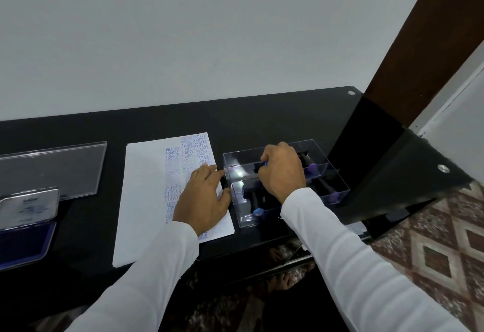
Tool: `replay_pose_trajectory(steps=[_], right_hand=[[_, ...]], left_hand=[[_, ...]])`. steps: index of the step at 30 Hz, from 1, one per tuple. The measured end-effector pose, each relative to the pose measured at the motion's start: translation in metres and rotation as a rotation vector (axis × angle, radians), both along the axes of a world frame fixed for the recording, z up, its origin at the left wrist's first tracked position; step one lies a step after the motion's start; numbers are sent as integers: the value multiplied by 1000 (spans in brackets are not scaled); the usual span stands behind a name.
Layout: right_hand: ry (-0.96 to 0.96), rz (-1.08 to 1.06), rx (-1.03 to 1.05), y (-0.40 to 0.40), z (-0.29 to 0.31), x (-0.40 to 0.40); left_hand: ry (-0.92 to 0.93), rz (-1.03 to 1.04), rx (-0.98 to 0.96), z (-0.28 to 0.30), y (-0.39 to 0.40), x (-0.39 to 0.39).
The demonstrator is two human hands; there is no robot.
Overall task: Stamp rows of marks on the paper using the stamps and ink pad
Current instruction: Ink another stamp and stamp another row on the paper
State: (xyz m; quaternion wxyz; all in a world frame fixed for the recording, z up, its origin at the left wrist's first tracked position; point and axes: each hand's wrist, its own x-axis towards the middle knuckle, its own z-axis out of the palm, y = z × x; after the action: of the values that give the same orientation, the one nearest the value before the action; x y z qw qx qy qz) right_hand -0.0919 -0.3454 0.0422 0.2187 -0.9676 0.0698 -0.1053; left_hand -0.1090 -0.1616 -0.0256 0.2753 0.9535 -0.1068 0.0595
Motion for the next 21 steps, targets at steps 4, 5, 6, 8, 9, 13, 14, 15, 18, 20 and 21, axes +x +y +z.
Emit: replay_pose_trajectory(steps=[4, 5, 6, 8, 9, 13, 14, 15, 18, 20, 21], right_hand=[[60, -7, -55, 2, 7, 3], [65, -9, -63, 3, 7, 3], [66, -12, -70, 3, 7, 4], [67, -17, -80, 4, 7, 5], [71, -18, -95, 4, 7, 6], [125, 15, -243, 5, 5, 10], [125, 18, -262, 5, 3, 11], [117, 17, -262, 5, 3, 10], [80, 10, -177, 2, 1, 6], [36, 24, -87, 1, 0, 1], [12, 39, -65, 0, -1, -2]], left_hand=[[-11, -2, 11, -1, 0, 0], [-9, -3, 11, -2, 0, 0], [-4, -2, 10, -3, 0, 0], [5, -1, 12, -4, 1, 1], [6, -2, 14, -5, 1, 2], [7, -1, 17, -6, 1, 3], [7, -1, 18, -7, 1, 3], [7, 0, 20, -7, 1, 3], [9, 2, 25, -8, 1, 3], [13, 7, 26, -8, 0, 3], [12, 7, 26, -8, 0, 3]])
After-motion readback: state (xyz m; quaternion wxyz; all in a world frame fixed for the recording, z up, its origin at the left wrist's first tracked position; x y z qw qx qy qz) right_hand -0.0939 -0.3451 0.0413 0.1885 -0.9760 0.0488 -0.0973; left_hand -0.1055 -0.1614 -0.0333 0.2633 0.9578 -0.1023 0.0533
